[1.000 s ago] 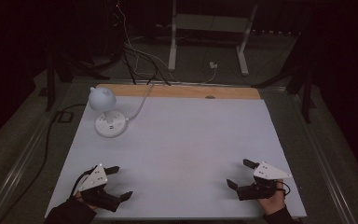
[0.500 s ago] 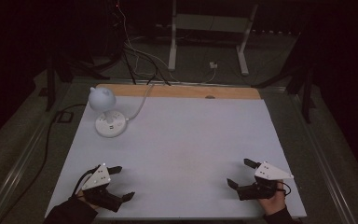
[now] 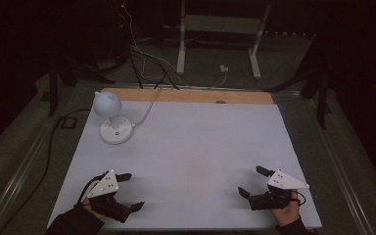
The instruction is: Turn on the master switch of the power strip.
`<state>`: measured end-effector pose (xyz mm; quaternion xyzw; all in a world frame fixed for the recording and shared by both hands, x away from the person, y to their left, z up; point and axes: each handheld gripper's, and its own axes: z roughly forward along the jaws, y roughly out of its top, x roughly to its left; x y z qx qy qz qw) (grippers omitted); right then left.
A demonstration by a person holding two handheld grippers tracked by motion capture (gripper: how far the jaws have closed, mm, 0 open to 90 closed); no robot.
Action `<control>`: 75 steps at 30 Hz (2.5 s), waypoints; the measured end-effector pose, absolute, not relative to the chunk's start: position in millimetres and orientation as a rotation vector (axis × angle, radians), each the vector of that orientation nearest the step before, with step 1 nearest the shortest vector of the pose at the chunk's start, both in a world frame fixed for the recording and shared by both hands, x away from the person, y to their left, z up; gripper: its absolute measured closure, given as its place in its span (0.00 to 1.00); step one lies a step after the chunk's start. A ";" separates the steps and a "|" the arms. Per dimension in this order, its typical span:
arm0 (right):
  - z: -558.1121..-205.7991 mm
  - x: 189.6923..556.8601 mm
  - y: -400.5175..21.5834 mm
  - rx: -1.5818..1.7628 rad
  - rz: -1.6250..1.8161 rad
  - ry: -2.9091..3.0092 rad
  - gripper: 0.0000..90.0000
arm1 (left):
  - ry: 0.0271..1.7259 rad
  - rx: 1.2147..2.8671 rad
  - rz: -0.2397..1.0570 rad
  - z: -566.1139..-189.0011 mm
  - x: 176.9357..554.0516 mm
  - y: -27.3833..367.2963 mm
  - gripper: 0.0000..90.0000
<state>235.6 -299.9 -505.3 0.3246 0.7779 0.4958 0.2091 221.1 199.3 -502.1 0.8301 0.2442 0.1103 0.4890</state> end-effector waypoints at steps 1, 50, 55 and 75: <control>-505.3 235.6 -299.9 0.903 1.379 2.164 0.00 | 0.590 2.017 0.262 -501.3 221.0 198.7 0.00; -502.9 234.1 -302.0 0.913 1.410 2.134 0.00 | 0.805 1.879 0.477 -457.0 276.3 184.3 0.00; -502.8 234.1 -302.0 0.913 1.413 2.134 0.00 | 0.842 1.865 0.511 -456.5 284.0 184.6 0.00; -502.6 233.9 -302.3 0.910 1.416 2.134 0.00 | 1.026 1.813 0.615 -463.9 315.1 187.6 0.00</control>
